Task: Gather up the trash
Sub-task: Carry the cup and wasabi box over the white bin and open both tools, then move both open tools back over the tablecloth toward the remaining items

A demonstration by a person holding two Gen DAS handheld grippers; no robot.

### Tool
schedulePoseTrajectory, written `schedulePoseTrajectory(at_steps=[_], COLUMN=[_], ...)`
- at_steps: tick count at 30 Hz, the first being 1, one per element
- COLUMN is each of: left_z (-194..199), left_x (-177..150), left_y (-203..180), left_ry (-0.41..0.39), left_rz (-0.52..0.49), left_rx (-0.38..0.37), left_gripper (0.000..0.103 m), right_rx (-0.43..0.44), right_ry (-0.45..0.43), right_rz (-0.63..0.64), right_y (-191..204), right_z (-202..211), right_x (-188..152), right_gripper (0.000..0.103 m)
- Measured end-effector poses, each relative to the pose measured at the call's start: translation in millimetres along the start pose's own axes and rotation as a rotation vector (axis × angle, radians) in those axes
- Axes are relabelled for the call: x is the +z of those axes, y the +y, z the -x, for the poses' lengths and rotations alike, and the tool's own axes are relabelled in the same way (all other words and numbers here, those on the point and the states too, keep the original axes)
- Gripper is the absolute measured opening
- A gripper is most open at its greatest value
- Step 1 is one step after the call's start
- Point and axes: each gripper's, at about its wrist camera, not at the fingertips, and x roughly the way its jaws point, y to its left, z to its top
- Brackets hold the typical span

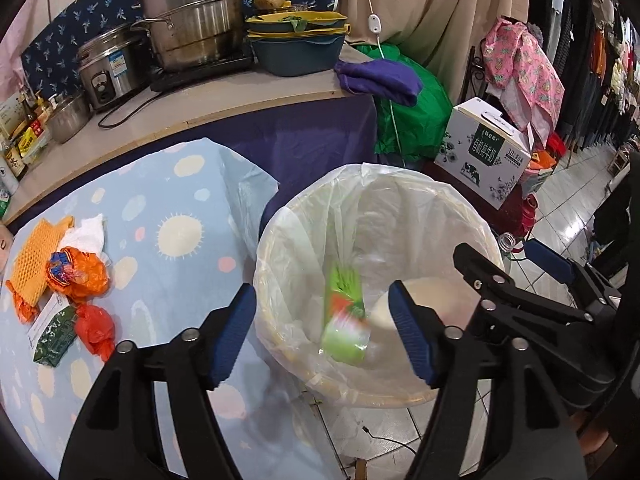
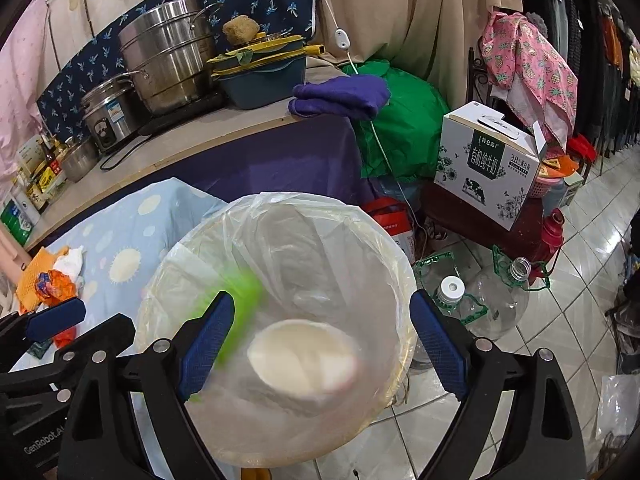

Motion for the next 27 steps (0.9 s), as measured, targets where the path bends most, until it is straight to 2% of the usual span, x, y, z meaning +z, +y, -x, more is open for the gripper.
schedulePoseTrajectory(at_steps=[18,27], left_z=[17,35], left_x=[2,-8], left_y=[26,57], left_ry=[-0.020,-0.046], left_rz=[0.080,0.142], left_rx=[0.016,0.049], left_gripper=[0.068,0.072], right_rx=[0.029,0.055], right_ry=[-0.051,-0.059], right_rz=[0.016,0.070], right_y=[16,44], right_z=[26,38], right_x=[5,0], right_gripper=[0.087,0.087])
